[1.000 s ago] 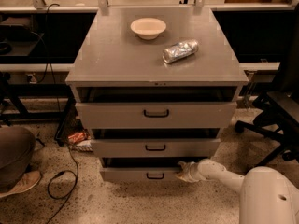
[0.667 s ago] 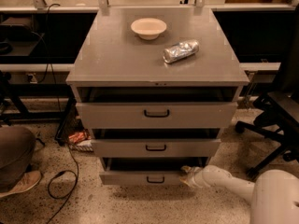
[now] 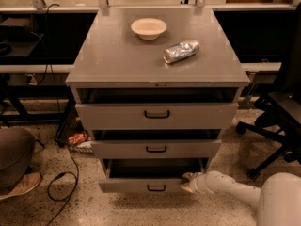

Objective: Open bottom drawer

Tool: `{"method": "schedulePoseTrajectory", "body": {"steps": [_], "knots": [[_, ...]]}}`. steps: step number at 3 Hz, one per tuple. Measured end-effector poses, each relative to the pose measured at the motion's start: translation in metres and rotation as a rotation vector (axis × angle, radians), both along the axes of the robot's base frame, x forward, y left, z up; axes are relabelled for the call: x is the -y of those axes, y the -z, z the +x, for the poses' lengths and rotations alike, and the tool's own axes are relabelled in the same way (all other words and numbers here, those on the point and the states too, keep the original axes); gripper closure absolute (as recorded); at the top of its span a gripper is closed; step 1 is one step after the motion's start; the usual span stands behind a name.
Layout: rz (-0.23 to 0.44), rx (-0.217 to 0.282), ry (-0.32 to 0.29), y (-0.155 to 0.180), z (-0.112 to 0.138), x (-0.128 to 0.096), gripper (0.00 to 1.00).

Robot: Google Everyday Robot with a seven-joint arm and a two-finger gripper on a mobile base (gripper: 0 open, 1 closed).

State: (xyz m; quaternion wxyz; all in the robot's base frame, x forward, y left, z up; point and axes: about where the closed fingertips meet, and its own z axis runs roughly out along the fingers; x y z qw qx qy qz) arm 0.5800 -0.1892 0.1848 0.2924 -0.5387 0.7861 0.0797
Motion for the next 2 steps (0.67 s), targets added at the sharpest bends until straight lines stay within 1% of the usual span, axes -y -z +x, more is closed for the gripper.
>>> {"method": "schedulePoseTrajectory", "body": {"steps": [1,2], "knots": [[0.048,-0.031,0.015,0.0095,-0.0307,-0.0096,1.0],[0.048,-0.031,0.016,0.0023,-0.0308,-0.0097,1.0]]}}
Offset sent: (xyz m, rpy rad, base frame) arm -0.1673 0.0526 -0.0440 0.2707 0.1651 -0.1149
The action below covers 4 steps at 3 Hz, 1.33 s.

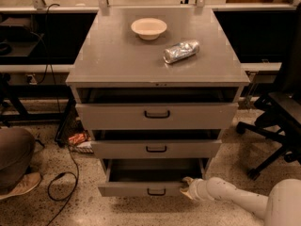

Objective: Open bottom drawer

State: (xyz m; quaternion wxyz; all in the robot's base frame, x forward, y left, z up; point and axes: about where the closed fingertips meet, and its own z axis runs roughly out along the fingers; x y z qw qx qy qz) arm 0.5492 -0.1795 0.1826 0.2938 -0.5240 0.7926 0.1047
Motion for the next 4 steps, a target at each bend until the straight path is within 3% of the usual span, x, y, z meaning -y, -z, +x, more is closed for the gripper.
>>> {"method": "schedulePoseTrajectory", "body": {"steps": [1,2,4], "knots": [[0.0,0.0,0.0,0.0,0.0,0.0,1.0],[0.001,-0.001,-0.001,0.0003,-0.0004,-0.0008,0.84],[0.001,-0.001,-0.001,-0.0002,-0.0005,-0.0009,0.38]]}}
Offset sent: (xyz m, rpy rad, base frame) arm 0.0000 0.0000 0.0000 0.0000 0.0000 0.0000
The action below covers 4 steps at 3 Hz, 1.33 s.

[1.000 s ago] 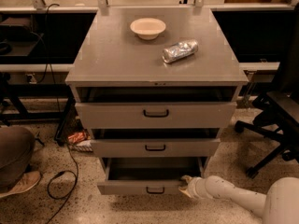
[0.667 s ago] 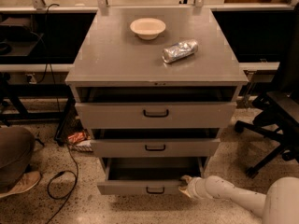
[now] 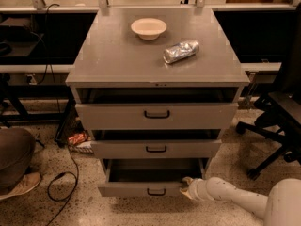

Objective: Open bottom drawer

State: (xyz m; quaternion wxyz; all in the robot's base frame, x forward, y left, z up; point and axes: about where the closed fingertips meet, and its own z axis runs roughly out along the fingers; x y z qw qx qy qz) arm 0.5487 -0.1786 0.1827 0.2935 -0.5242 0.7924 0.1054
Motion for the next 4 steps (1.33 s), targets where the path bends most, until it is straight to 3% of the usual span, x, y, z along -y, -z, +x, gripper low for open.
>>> {"method": "schedulePoseTrajectory", "body": {"steps": [1,2,4], "knots": [[0.0,0.0,0.0,0.0,0.0,0.0,0.13],[-0.022,0.001,0.007,0.001,0.001,-0.001,0.0],[-0.067,-0.034,0.031,0.015,0.007,0.003,0.0]]}}
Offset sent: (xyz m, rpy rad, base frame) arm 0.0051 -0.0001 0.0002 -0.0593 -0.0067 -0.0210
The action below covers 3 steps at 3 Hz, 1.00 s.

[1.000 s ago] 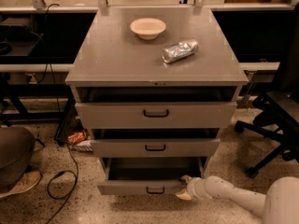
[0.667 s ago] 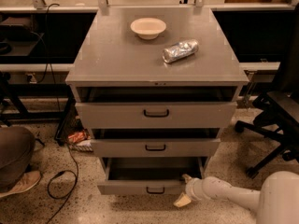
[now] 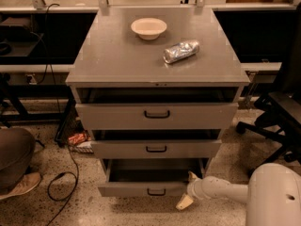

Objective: Open bottom drawer

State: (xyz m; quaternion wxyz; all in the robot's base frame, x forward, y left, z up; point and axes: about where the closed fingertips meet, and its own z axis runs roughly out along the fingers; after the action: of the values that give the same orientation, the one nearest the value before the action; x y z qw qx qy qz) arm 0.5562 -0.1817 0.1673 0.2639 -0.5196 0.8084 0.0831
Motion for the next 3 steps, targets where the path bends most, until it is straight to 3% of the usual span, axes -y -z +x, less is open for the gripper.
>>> {"method": "schedulePoseTrajectory", "body": {"steps": [3], "knots": [[0.057,-0.002,0.049,0.002,-0.015,0.014,0.67]]}}
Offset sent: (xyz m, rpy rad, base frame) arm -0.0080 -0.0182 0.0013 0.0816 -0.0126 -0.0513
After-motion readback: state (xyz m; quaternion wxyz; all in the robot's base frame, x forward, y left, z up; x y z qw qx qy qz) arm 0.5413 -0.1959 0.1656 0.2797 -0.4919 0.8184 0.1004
